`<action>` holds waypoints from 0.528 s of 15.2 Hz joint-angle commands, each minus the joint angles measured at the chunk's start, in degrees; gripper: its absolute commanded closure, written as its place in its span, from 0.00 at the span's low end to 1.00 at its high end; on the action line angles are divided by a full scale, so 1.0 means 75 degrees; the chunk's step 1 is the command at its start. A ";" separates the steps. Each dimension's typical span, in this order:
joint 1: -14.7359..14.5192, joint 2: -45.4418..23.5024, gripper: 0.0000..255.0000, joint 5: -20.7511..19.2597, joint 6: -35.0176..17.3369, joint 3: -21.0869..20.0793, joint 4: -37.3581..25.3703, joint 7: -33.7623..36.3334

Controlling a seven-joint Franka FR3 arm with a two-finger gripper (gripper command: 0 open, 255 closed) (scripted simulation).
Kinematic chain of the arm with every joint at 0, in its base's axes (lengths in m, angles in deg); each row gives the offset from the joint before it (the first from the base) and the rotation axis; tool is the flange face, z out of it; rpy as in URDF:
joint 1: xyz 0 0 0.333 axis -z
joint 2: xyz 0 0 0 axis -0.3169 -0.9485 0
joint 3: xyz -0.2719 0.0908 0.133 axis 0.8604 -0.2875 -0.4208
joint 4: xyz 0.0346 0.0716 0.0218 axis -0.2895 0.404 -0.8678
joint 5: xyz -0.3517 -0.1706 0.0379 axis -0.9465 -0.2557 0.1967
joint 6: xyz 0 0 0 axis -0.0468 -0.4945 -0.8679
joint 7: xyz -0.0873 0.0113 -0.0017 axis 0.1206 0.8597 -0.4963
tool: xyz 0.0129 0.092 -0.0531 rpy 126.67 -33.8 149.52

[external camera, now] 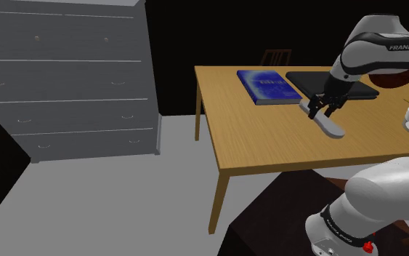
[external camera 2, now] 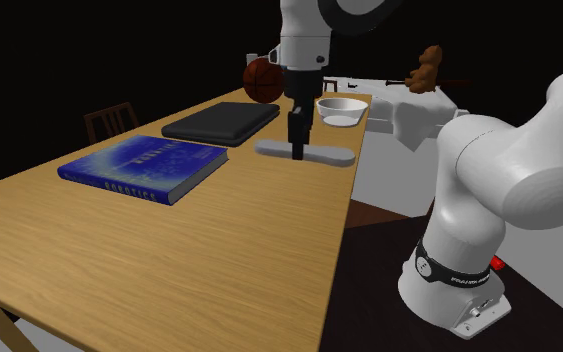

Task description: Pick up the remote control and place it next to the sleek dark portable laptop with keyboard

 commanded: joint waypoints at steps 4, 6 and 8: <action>0.0115 -0.0229 1.00 -0.0143 0.0179 0.0303 -0.0437 -0.0375; 0.0212 -0.0544 1.00 -0.0292 0.0099 0.0654 -0.0710 -0.0753; 0.0281 -0.0889 1.00 -0.0400 0.0018 0.1001 -0.1015 -0.1133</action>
